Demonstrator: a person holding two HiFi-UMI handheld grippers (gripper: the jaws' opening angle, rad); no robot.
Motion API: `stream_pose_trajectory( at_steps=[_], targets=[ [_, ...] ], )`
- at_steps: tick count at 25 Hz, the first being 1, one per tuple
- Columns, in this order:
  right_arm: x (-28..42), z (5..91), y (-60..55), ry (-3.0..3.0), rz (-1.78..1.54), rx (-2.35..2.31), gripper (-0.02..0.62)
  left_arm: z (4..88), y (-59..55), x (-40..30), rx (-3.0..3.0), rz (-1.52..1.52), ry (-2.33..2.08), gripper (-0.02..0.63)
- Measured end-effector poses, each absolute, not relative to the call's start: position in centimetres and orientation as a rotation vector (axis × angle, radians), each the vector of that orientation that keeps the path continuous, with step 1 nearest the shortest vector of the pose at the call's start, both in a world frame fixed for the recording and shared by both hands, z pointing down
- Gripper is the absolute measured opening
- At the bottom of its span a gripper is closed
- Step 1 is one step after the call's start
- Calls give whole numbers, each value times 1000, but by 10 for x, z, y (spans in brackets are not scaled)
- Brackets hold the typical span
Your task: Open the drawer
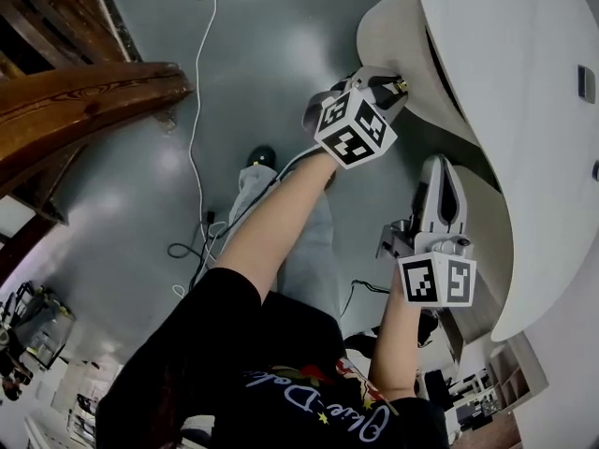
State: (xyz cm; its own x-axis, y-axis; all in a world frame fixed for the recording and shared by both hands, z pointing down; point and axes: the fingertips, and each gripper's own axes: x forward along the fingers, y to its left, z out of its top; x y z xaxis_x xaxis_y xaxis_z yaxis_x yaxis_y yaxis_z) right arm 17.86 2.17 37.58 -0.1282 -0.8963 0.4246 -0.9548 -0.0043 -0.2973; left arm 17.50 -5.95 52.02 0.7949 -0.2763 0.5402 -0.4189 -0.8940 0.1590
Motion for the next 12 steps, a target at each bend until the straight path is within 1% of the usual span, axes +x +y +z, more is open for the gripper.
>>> stream_pose_trajectory(
  at_steps=[6,12],
  targets=[
    [160,374,17,-2131,812,2009,2,522,-55,159,2707,774,-511,101],
    [157,366,22,-2117,821,2033,0,517,-47,153,2696,791,-499,101]
  ],
)
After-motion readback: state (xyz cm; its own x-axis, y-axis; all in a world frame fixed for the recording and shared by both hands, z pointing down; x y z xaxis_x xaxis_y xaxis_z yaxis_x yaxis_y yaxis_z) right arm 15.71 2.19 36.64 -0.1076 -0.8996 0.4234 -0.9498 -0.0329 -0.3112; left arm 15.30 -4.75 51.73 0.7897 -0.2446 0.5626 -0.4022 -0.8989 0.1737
